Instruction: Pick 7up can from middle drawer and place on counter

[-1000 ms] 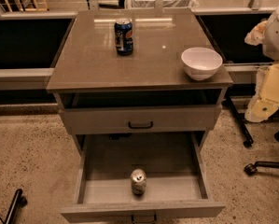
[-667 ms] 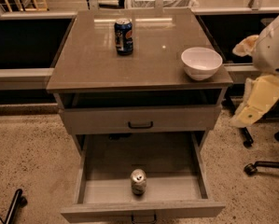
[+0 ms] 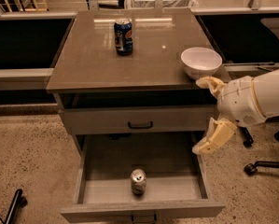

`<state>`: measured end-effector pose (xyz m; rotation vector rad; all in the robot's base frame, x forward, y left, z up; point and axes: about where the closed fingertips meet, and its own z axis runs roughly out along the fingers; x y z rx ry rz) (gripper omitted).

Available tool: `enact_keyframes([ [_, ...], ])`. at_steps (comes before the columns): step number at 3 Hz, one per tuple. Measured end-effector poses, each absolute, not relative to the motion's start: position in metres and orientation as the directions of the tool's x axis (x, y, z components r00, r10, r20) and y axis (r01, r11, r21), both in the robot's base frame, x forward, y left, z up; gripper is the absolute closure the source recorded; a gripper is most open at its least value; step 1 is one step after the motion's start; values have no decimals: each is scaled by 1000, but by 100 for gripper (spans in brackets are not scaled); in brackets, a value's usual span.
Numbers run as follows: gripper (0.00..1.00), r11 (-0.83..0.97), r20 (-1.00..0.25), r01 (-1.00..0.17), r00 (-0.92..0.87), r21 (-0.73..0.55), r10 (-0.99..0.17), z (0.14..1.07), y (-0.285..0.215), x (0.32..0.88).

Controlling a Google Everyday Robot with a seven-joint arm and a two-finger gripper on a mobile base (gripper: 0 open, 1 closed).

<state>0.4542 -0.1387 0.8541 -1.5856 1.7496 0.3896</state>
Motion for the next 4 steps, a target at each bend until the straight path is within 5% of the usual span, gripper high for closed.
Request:
enact_keyframes([
  [2,0,197,-722,-962,0,-189,-692,817,-131,446],
  [3,0,212,-872,-970,0,-119,-490,710,-70,436],
  [4,0,234,-898,-954,68,-186,-435,677,-52,466],
])
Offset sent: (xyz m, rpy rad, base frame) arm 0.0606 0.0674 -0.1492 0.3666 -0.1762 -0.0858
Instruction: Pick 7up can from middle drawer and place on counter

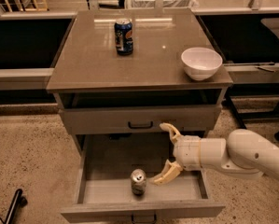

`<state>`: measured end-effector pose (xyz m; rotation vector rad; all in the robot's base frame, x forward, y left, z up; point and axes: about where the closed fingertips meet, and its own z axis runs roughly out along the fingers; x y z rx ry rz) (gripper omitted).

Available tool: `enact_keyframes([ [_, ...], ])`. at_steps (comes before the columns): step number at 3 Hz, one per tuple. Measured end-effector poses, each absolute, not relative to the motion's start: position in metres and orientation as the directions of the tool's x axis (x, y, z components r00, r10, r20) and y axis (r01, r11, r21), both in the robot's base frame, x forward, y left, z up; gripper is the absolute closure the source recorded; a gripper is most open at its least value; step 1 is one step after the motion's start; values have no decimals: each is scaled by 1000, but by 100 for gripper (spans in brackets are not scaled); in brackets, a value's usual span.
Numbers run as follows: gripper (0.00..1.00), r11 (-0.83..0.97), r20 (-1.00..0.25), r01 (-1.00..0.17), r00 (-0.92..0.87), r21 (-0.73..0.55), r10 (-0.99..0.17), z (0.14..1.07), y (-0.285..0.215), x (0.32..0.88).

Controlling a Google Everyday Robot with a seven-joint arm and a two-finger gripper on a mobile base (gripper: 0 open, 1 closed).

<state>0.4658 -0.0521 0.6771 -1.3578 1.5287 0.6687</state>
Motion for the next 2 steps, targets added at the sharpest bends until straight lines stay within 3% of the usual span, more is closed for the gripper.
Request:
enact_keyframes([
  [2,0,203,-904,-948,147,-244,-402,659,-20,487],
])
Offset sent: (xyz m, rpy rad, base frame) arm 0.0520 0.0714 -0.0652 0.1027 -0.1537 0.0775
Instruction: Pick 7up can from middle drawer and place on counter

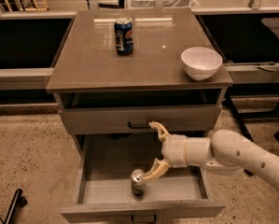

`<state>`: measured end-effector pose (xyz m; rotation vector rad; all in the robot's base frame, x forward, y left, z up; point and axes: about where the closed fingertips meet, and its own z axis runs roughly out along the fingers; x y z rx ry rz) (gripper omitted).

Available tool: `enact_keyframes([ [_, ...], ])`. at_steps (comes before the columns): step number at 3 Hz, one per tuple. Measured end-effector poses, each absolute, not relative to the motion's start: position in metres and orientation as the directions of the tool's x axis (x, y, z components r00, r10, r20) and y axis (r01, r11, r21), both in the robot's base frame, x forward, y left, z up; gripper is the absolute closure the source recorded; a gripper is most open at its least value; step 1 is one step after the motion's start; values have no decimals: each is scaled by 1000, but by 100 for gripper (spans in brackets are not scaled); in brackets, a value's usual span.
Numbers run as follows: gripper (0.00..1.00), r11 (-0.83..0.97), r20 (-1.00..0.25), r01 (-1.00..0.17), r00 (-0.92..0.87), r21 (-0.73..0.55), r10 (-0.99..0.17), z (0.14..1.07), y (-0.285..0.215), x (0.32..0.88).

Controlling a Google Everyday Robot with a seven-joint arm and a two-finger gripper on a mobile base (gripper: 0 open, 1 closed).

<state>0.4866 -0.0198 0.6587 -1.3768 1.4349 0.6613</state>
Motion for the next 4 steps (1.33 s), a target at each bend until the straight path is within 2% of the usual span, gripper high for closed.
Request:
enact_keyframes([
  [1,0,140,-905,-934,268,-328,-332,617,28,505],
  [2,0,89,-909,-934,312,-347,-276,574,55,509],
  [3,0,88,-915,-941,293,-327,-277,572,57,505],
  [4,0,78,-916,-979,144,-186,-374,544,45,496],
])
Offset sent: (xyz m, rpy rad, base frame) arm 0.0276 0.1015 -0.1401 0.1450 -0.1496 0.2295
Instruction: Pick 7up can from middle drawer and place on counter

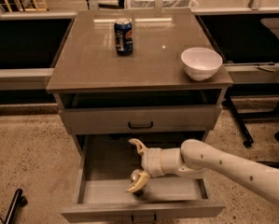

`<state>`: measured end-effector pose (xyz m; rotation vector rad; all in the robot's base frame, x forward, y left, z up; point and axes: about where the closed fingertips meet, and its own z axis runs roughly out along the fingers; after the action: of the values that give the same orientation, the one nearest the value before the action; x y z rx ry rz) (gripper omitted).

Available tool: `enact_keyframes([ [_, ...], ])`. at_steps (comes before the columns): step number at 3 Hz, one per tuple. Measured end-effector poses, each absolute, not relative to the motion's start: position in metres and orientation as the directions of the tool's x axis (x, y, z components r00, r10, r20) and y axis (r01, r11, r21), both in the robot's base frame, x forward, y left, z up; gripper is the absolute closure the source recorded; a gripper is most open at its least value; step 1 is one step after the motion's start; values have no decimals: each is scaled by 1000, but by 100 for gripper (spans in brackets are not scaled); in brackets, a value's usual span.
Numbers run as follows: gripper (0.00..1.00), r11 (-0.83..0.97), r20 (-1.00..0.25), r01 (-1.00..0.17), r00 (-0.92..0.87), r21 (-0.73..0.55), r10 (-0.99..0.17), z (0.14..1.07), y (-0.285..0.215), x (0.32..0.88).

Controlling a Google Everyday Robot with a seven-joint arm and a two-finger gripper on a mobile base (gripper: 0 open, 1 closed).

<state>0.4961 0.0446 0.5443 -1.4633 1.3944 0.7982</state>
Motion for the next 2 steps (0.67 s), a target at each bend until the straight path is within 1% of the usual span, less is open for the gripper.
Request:
enact_keyframes([
  [1,0,103,-896,-987,66,-123,-438,524,27,486],
  [2,3,120,-882,-980,85,-157,-464,508,14,483],
])
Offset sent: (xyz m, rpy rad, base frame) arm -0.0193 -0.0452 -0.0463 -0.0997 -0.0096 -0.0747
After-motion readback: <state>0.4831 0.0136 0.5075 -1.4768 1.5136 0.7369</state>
